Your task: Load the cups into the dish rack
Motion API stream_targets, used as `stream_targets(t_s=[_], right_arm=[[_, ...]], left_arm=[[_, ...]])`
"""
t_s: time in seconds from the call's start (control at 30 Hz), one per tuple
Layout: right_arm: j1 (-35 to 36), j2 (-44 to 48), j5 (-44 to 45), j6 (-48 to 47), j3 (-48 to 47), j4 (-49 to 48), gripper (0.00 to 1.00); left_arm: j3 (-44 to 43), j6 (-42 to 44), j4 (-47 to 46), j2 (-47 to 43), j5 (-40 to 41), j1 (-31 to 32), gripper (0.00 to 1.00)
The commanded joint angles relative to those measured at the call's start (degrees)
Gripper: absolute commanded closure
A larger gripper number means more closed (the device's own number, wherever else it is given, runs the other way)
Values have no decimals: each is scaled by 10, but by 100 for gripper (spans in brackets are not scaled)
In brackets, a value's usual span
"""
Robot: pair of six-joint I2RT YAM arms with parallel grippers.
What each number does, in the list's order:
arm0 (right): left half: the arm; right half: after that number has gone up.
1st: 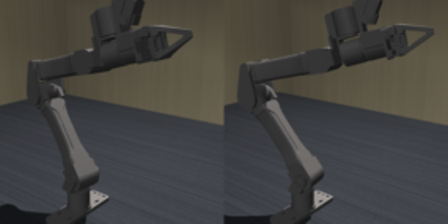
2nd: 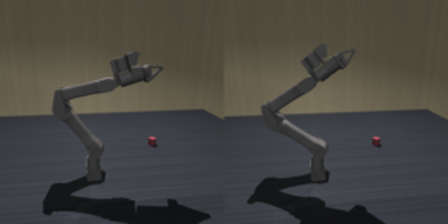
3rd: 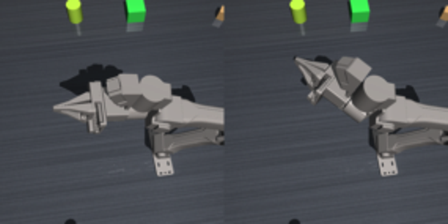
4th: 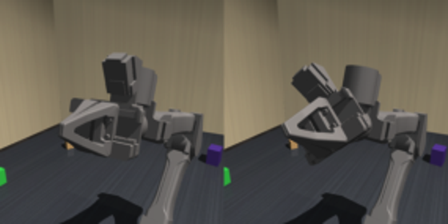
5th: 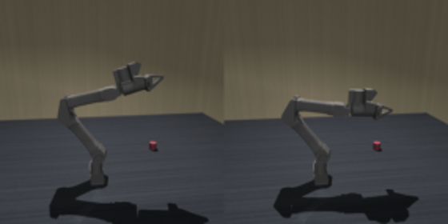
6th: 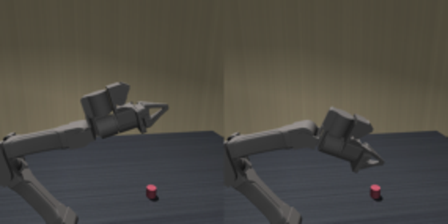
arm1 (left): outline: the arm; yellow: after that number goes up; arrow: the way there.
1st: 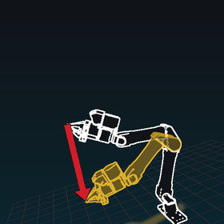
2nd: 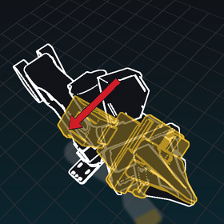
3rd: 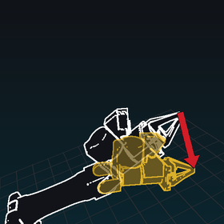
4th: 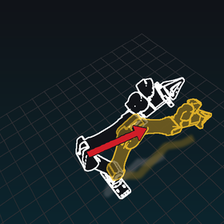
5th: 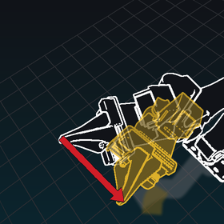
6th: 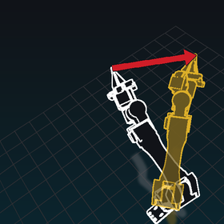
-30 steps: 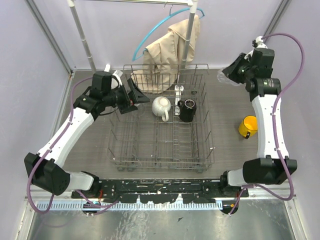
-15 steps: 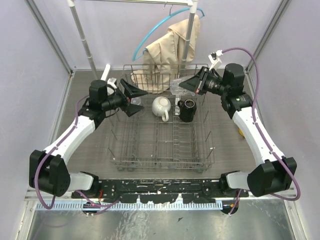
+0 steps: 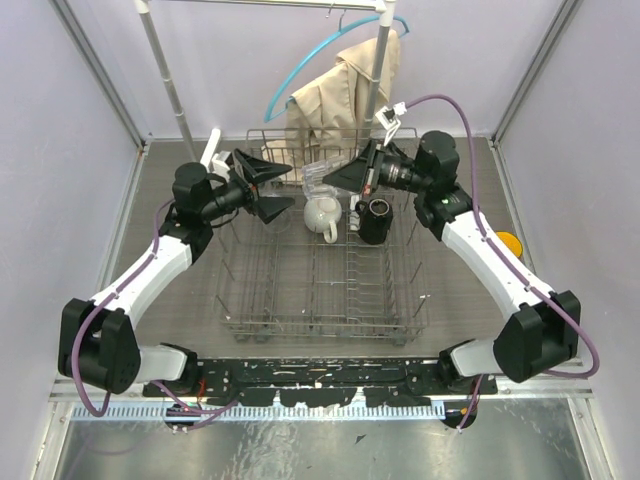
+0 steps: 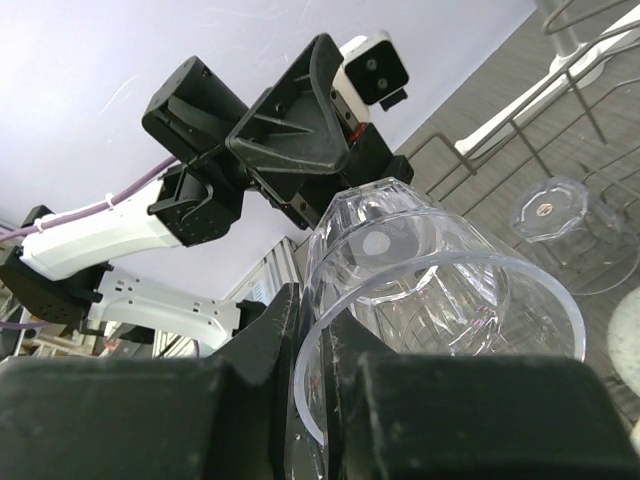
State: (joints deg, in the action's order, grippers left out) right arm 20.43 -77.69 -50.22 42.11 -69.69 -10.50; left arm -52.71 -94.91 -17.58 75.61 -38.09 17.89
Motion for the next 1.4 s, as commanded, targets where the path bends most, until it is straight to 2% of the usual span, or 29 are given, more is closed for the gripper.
stream_targets(t_s=[0.0,0.33,1.13,1.37], right_arm=[[23,-5,4,7,-9,-69,99],[56,-37,16,10,-23,-92,99],[103,-84,39,24,-49,-137,99],[111,-86,42,24,-48,-137,100]], left_arm=[[0,-23,-31,-14,-11,-2,2],[28,-70,-56,-24,-9,-2,2],[54,-87,-59,-58,2,-2,0],[61,-94,-75,-58,8,-2,6]])
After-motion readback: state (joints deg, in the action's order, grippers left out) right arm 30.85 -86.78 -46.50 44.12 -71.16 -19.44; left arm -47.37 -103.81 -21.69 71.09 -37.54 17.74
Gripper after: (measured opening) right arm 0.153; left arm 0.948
